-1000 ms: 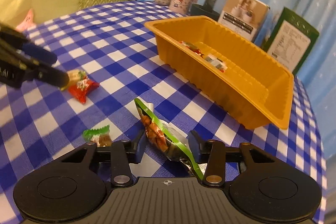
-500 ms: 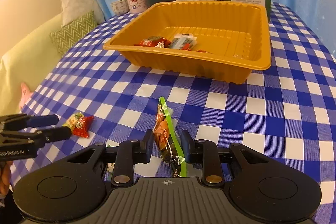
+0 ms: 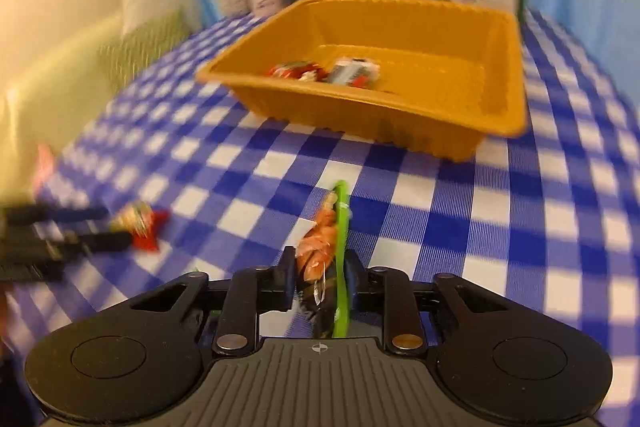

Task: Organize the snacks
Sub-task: 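Grasp the yellow candy with the left gripper while the right gripper holds the foil packet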

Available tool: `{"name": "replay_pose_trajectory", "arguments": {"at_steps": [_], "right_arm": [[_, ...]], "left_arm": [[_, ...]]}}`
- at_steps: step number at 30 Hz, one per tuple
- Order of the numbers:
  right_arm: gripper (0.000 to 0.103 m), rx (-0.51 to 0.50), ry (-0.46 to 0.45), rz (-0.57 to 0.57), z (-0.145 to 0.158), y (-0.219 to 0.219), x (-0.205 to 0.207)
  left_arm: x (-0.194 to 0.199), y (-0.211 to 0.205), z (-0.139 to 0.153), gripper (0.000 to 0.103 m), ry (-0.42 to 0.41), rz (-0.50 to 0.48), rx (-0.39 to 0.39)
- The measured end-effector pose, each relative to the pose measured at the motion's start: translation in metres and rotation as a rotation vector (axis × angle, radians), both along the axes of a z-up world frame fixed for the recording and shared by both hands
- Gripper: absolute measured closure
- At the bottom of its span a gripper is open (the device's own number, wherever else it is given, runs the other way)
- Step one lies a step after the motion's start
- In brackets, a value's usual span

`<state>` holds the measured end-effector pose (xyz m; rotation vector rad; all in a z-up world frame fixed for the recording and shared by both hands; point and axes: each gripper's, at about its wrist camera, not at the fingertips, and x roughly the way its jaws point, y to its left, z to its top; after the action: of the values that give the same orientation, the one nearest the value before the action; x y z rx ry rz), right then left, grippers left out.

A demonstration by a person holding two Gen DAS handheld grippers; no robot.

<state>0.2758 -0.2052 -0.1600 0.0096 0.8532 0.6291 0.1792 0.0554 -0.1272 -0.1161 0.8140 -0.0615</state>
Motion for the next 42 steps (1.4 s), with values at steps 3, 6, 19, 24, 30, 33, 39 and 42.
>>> {"name": "replay_pose_trajectory", "arguments": {"at_steps": [3,6,19,24,30,33,39,42], "right_arm": [[0.079,0.012,0.008,-0.032,0.002,-0.004,-0.002],[0.079,0.028,0.012,-0.062,0.004,-0.007,-0.005],[0.079,0.029,-0.014,-0.087,0.012,-0.011,-0.012],[0.079,0.027,-0.015,-0.084,0.012,-0.01,-0.013],[0.079,0.029,-0.021,-0.086,0.012,-0.008,-0.013],[0.079,0.03,-0.026,-0.089,0.013,-0.008,-0.013],[0.079,0.033,-0.06,-0.094,0.02,-0.007,-0.015],[0.079,0.036,-0.076,-0.098,0.024,-0.007,-0.015]], "left_arm": [[0.004,-0.001,-0.001,0.043,0.003,-0.016,0.026],[0.008,0.0,-0.003,0.043,0.008,-0.019,0.043],[0.009,0.012,-0.002,0.06,-0.007,0.013,0.024],[0.012,0.005,-0.006,0.063,0.014,-0.012,0.075],[0.012,0.001,-0.01,0.082,0.015,-0.025,0.113],[0.011,0.0,-0.009,0.084,0.016,-0.023,0.119],[0.007,-0.002,0.004,0.084,-0.014,-0.009,0.125],[0.01,-0.005,0.014,0.084,-0.037,-0.01,0.098]]}}
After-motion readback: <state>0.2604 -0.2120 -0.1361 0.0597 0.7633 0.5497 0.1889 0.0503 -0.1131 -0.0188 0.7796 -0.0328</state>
